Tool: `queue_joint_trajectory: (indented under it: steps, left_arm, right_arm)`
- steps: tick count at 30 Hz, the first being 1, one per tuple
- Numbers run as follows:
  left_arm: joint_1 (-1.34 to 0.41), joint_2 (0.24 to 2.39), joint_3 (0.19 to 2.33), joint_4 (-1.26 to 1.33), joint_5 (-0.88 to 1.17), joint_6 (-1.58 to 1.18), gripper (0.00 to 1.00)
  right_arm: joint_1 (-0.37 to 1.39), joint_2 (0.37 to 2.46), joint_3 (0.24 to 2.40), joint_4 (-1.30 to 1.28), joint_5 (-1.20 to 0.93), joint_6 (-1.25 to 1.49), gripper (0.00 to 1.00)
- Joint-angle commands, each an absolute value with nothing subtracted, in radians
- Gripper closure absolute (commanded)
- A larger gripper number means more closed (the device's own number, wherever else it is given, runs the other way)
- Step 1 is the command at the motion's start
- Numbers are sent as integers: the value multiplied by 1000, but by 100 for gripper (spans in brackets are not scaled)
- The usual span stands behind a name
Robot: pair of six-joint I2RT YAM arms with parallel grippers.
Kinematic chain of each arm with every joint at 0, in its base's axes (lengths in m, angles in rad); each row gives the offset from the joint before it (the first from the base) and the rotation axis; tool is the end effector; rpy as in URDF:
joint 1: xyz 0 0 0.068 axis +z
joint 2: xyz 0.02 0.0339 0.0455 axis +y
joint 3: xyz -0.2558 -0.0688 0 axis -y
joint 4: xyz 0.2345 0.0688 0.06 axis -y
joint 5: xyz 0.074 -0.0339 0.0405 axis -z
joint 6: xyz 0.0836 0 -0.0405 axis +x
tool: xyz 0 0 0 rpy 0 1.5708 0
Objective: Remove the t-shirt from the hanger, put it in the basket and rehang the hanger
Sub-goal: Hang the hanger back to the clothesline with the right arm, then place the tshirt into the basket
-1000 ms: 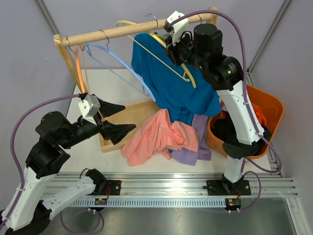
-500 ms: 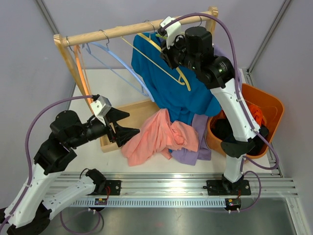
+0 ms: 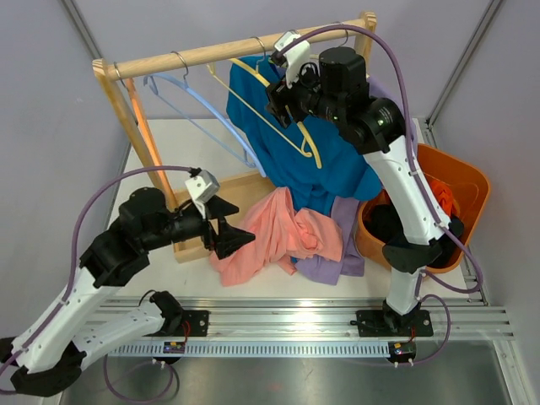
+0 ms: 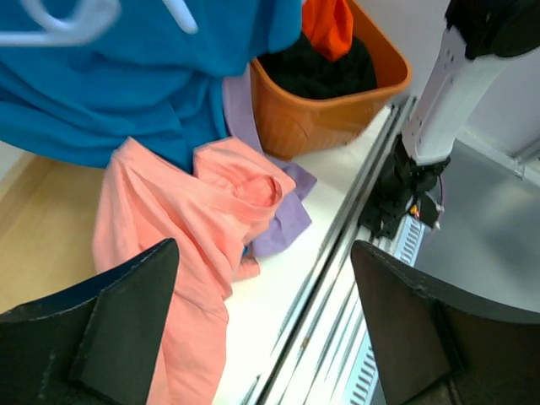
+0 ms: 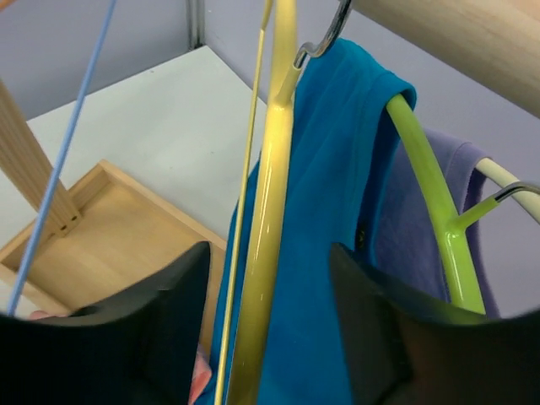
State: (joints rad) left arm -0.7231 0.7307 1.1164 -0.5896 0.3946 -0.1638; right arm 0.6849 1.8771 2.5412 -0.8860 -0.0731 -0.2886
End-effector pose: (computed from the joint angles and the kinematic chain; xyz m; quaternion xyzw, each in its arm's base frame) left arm 0.1079 -0.1381 0.3974 0.3288 0.6967 -0.4030 0.4941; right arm 0.3046 0.2567 0.5145 -0.3853 0.6792 0.1508 0.6062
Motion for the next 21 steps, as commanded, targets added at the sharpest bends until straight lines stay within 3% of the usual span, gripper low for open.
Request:
queue_joint_trajectory:
  steps: [1,6,8,12,21]
  left_arm:
    - [-820,796,1112,-584,295,-160,12]
    - [-1017,917,1115,-626,67,-155,10]
    - [-1037,945,1100,-624,11,-167,6]
    - [-1052,1005,1005,-503,-86,-254,1]
    - [-1052,1291,873,-197,-379,-333,1]
  right_arm:
    - [693,1780,2543,-884,-146,-342,29]
    - [692,1635,2418,-965,-250,-504,5]
    - [686,1554,2341,-980,-262,-529,1]
    - [637,1418,2125,-1040,-352,-577,1]
    - [422,1146,1780,-1117,-617,-568,1]
